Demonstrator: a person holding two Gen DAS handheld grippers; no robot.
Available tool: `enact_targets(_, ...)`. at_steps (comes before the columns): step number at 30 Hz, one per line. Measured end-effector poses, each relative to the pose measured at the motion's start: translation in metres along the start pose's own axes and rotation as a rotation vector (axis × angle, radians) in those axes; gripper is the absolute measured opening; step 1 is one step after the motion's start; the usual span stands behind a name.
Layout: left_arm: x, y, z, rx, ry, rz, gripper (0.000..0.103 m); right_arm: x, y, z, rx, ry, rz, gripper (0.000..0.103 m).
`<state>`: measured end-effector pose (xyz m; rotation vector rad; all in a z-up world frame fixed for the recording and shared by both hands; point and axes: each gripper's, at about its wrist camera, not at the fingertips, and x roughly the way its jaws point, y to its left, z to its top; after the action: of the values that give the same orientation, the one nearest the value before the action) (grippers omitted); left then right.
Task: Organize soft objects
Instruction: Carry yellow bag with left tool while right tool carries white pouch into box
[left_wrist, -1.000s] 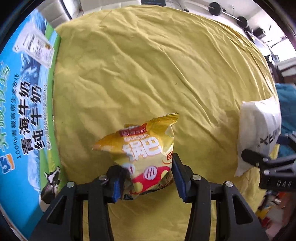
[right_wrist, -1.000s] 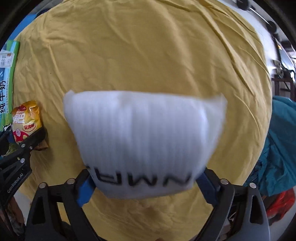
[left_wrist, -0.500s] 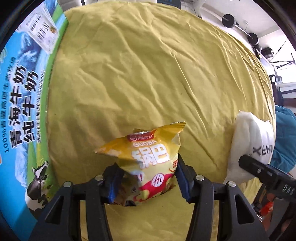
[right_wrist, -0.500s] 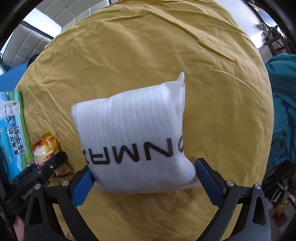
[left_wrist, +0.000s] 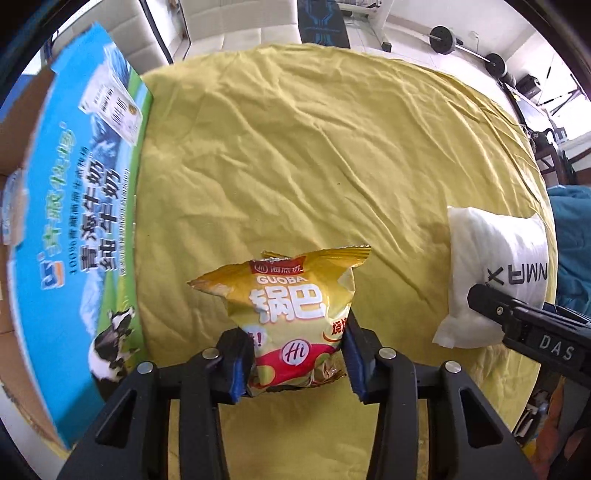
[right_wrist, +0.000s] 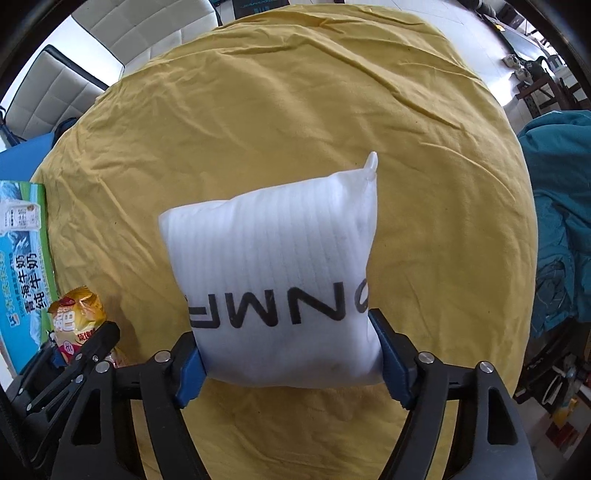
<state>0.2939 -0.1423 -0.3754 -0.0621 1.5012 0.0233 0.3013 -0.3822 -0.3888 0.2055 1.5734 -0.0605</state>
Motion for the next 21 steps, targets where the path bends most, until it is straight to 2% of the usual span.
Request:
enact_targets(4, -0.034, -0.006, -0.017, 0.032, -0.056, 0.014, 0.039, -0.008, 0.021, -0.021, -0.018, -0.021, -0.008, 0.076)
enact_targets(11, -0.085, -0.011, -0.033, 0.058, -0.150, -0.006, 0.039, -0.048, 0.021, -0.065, -0.046, -0.092, -0.004, 0.076)
enact_targets(16, -0.126, -0.007, -0.035, 0.075, -0.226, -0.029, 0.039, -0.081, 0.023, -0.067, -0.049, -0.167, 0.005, 0.075)
enact_targets(21, -0.152, 0.000, -0.036, 0.077, -0.287, -0.054, 0.039, -0.121, 0.024, -0.085, -0.072, -0.249, 0.018, 0.075)
